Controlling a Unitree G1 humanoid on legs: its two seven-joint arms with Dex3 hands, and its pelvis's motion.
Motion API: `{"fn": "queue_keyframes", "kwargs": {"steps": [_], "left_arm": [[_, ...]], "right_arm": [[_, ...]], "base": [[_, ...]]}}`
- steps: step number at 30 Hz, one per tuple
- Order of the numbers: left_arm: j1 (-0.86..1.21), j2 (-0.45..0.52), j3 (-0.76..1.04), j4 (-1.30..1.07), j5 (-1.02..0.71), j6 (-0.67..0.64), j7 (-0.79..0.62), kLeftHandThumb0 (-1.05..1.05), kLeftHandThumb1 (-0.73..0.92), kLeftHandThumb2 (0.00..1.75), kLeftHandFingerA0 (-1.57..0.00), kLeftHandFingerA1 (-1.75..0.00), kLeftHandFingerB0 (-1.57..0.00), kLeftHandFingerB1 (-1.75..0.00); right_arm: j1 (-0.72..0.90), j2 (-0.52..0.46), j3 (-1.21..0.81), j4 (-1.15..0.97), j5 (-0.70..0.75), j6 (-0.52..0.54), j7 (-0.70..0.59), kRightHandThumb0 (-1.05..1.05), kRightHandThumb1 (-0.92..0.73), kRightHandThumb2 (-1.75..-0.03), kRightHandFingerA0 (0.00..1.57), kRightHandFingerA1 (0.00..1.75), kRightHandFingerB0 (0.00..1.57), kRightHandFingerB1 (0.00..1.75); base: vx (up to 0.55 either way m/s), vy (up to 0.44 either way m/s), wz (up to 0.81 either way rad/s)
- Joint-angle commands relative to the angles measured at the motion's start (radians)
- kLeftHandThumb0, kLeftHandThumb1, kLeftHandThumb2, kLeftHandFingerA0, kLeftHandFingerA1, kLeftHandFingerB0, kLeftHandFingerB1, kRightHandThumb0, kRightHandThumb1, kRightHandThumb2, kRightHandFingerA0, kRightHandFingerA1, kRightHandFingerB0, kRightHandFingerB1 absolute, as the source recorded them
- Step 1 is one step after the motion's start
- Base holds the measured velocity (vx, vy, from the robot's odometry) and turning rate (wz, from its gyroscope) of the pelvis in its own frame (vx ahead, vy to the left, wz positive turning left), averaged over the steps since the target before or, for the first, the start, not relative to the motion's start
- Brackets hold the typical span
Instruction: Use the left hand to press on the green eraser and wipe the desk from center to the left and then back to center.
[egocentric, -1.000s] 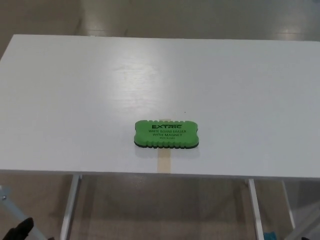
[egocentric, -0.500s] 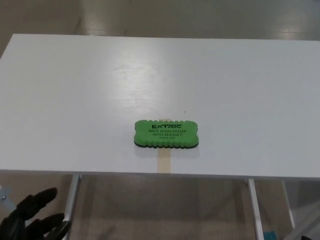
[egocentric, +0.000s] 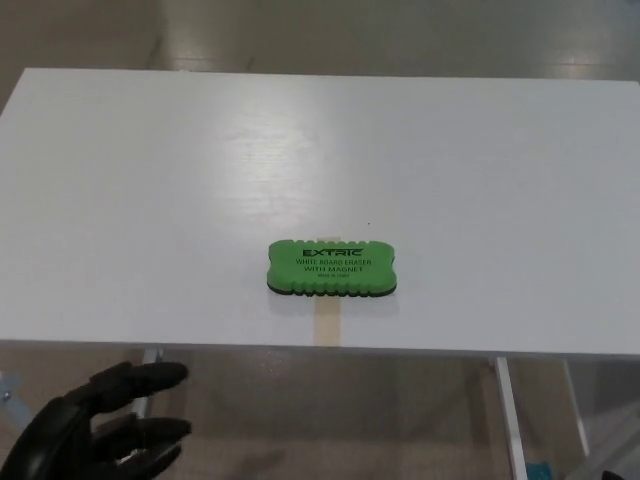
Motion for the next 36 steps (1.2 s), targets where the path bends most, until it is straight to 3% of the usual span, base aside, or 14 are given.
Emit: {"fn": "queue_keyframes", "kwargs": {"steps": [1,11,20,25,26,30,31,33,34,36], "left_arm": [[0.104,0.144,-0.144,-0.314,-0.227,0.291,-0.452,-0.26,0.58,0.56,-0.62,-0.62,-0.42,-0.54],[0.117,0.212,-0.147,-0.584,-0.343,0.368,-0.440,-0.26,0.62,0.58,-0.66,-0.66,-0.48,-0.62],[0.009,0.200,-0.110,-0.680,-0.417,0.409,-0.415,-0.26,0.63,0.59,-0.66,-0.66,-0.49,-0.62],[-0.133,0.089,-0.068,-0.661,-0.361,0.388,-0.249,-0.30,0.63,0.58,-0.65,-0.63,-0.46,-0.50],[-0.150,0.073,-0.067,-0.657,-0.345,0.388,-0.226,-0.31,0.65,0.59,-0.64,-0.61,-0.51,-0.40],[-0.230,0.011,-0.070,-0.624,-0.270,0.366,-0.147,-0.28,0.69,0.61,-0.68,-0.55,-0.54,-0.37],[-0.268,-0.013,-0.080,-0.605,-0.212,0.334,-0.101,-0.27,0.72,0.62,-0.73,-0.49,-0.57,-0.37],[-0.311,-0.045,-0.092,-0.581,-0.133,0.293,-0.045,-0.27,0.72,0.62,-0.73,-0.49,-0.57,-0.37],[-0.318,-0.050,-0.095,-0.576,-0.117,0.286,-0.037,-0.26,0.74,0.62,-0.74,-0.48,-0.58,-0.37],[-0.360,-0.070,-0.117,-0.531,-0.058,0.250,-0.011,-0.23,0.80,0.65,-0.71,-0.44,-0.60,-0.37]], "right_arm": [[-0.006,0.002,-0.002,0.014,0.015,-0.043,-0.010,-0.34,-0.75,-0.62,0.44,0.43,0.34,0.34],[-0.010,0.005,-0.010,0.015,0.025,-0.038,-0.010,-0.34,-0.74,-0.62,0.44,0.43,0.35,0.36],[-0.007,0.009,-0.017,0.022,0.031,-0.043,-0.006,-0.34,-0.74,-0.62,0.44,0.44,0.36,0.36],[0.003,0.009,-0.009,0.027,0.018,-0.049,-0.023,-0.35,-0.73,-0.62,0.46,0.43,0.37,0.36],[0.004,0.007,-0.008,0.027,0.016,-0.050,-0.024,-0.35,-0.73,-0.62,0.46,0.42,0.37,0.36],[0.001,0.002,-0.001,0.027,0.009,-0.047,-0.035,-0.34,-0.76,-0.62,0.46,0.43,0.38,0.36],[-0.001,0.002,0.000,0.025,0.007,-0.044,-0.040,-0.41,-0.63,-0.87,0.41,0.54,0.33,0.48],[-0.002,0.003,0.003,0.023,0.006,-0.041,-0.044,-0.41,-0.63,-0.87,0.41,0.54,0.33,0.48],[-0.002,0.002,0.005,0.025,0.005,-0.041,-0.045,-0.34,-0.75,-0.63,0.47,0.44,0.40,0.35],[-0.004,0.000,0.007,0.027,0.004,-0.042,-0.044,-0.34,-0.75,-0.63,0.47,0.47,0.42,0.37]], "base": [[0.00,0.000,0.00],[0.00,0.000,0.00],[0.00,0.000,0.00],[0.00,0.000,0.00],[0.00,0.000,0.00],[0.00,0.000,0.00],[0.00,0.000,0.00],[0.00,0.000,0.03],[0.00,0.000,0.00],[0.00,0.000,0.00]]}}
